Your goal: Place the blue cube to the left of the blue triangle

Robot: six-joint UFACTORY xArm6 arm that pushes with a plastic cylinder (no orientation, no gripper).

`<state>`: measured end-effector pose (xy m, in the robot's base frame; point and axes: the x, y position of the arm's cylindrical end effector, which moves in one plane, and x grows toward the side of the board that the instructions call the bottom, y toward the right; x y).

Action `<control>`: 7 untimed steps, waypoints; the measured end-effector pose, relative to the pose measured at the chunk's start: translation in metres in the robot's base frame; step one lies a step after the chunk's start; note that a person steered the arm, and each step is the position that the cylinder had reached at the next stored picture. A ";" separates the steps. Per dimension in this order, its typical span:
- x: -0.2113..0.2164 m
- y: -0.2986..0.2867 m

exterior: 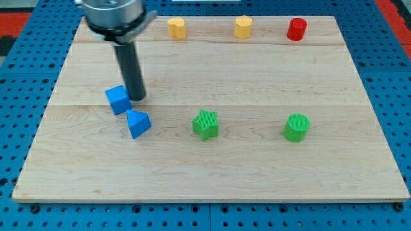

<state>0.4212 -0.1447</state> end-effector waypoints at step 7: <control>-0.045 0.014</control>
